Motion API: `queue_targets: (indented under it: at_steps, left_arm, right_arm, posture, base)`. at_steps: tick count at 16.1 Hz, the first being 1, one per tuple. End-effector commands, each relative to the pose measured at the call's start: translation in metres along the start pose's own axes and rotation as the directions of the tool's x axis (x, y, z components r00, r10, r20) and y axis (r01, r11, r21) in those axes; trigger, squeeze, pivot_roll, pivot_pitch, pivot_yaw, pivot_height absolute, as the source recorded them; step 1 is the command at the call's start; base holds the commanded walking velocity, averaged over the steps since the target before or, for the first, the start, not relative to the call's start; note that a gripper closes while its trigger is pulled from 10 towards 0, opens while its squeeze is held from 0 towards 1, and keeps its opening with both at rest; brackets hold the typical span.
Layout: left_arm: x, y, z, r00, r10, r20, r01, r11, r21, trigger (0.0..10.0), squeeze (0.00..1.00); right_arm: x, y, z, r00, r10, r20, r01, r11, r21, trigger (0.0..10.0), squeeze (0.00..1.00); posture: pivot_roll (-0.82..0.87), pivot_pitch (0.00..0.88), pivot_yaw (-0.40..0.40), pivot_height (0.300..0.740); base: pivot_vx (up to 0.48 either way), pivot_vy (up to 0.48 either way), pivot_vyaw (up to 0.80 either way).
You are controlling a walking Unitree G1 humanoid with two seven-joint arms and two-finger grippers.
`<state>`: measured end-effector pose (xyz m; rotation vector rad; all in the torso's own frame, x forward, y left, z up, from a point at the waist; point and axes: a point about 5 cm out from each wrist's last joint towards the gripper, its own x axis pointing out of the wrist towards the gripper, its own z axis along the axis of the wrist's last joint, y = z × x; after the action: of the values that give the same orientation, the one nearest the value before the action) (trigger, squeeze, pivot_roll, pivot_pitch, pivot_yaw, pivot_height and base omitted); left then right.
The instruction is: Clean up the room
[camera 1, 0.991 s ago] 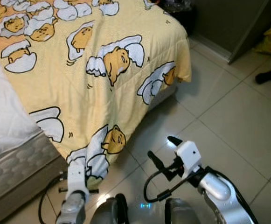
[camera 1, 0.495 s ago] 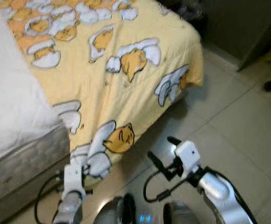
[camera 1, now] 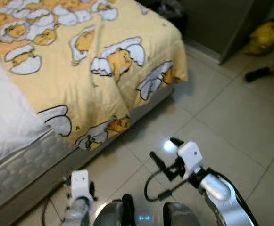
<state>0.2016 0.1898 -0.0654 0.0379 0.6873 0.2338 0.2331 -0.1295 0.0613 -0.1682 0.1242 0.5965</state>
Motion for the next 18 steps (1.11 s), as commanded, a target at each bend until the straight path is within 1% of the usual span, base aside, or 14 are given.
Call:
queue_targets:
  at_steps: [1,3,4,5,6,8,9,10,11,12,13,15,18]
  left_arm:
    - [0.001,0.006,0.008,0.997,0.030,0.068,-0.032,0.999,0.027,10.0,0.00]
    - [0.001,0.009,0.030,0.978,0.039,0.207,-0.052,0.997,0.054,10.0,0.00]
    - [-0.003,0.014,0.062,0.929,0.055,0.366,-0.062,0.998,0.008,10.0,0.00]
    - [-0.008,0.015,0.085,0.886,0.066,0.458,-0.057,0.998,-0.034,10.0,0.00]
    - [-0.018,0.016,0.110,0.828,0.088,0.555,-0.060,0.996,-0.069,10.0,0.00]
    - [-0.028,0.012,0.134,0.768,0.086,0.634,-0.032,0.995,-0.096,10.0,0.00]
    - [-0.031,0.010,0.148,0.735,0.087,0.673,-0.022,0.994,-0.104,10.0,0.00]
    - [-0.032,0.008,0.154,0.728,0.074,0.682,-0.017,0.996,-0.091,10.0,0.00]
    - [-0.032,0.007,0.156,0.729,0.065,0.682,-0.015,0.997,-0.079,10.0,0.00]
    - [-0.032,0.007,0.157,0.737,0.065,0.672,-0.016,0.997,-0.079,10.0,0.00]
    - [-0.031,0.006,0.157,0.750,0.070,0.657,-0.013,0.996,-0.091,10.0,0.00]
    - [-0.029,0.004,0.157,0.764,0.066,0.642,-0.011,0.996,-0.089,10.0,0.00]
    - [-0.027,0.001,0.159,0.778,0.078,0.624,-0.020,0.995,-0.100,10.0,0.00]
  right_arm:
    - [0.001,-0.009,-0.001,0.997,-0.074,0.005,0.074,0.997,-0.002,10.0,0.00]
    - [0.004,-0.021,0.002,0.982,-0.188,0.018,0.188,0.982,0.018,10.0,0.00]
    - [0.010,-0.029,0.011,0.962,-0.269,0.056,0.267,0.963,0.039,10.0,0.00]
    - [0.016,-0.034,0.016,0.947,-0.310,0.081,0.307,0.950,0.055,10.0,0.00]
    - [0.020,-0.040,0.019,0.934,-0.344,0.097,0.339,0.939,0.067,10.0,0.00]
    - [0.027,-0.046,0.020,0.925,-0.366,0.104,0.361,0.930,0.066,10.0,0.00]
    - [0.034,-0.050,0.023,0.920,-0.374,0.116,0.369,0.927,0.068,10.0,0.00]
    - [0.040,-0.052,0.026,0.917,-0.379,0.122,0.373,0.925,0.069,10.0,0.00]
    - [0.044,-0.053,0.028,0.917,-0.378,0.128,0.372,0.926,0.070,10.0,0.00]
    - [0.047,-0.053,0.029,0.920,-0.368,0.133,0.361,0.929,0.076,10.0,0.00]
    - [0.049,-0.055,0.029,0.921,-0.365,0.133,0.358,0.931,0.072,10.0,0.00]
    - [0.053,-0.057,0.030,0.922,-0.362,0.135,0.356,0.932,0.067,10.0,0.00]
    - [0.059,-0.059,0.030,0.926,-0.350,0.139,0.346,0.937,0.056,10.0,0.00]
  posture:
    - [-0.17,0.144,0.111,0.740]
    - [-0.16,0.117,0.117,0.740]
    - [-0.13,0.063,0.123,0.740]
    - [-0.12,0.031,0.123,0.740]
    - [-0.11,0.007,0.121,0.740]
    - [-0.09,0.000,0.117,0.740]
    - [-0.08,0.000,0.115,0.740]
    - [-0.08,0.000,0.114,0.740]
    - [-0.08,0.000,0.115,0.740]
    - [-0.08,0.000,0.115,0.740]
    - [-0.09,0.000,0.115,0.740]
    - [-0.10,0.000,0.118,0.740]
    - [-0.10,0.000,0.119,0.740]
  base:
    - [0.000,0.000,0.00]
    - [0.000,0.000,0.00]
    - [0.000,0.000,0.00]
    - [0.000,0.000,0.00]
    - [0.000,0.000,0.00]
    - [0.000,0.000,0.00]
    - [0.000,0.000,0.00]
    - [0.000,0.352,0.00]
    - [0.000,0.465,0.00]
    - [0.270,0.000,0.65]
    - [0.472,0.000,0.74]
    - [0.465,0.000,0.70]
    - [0.467,0.000,0.66]
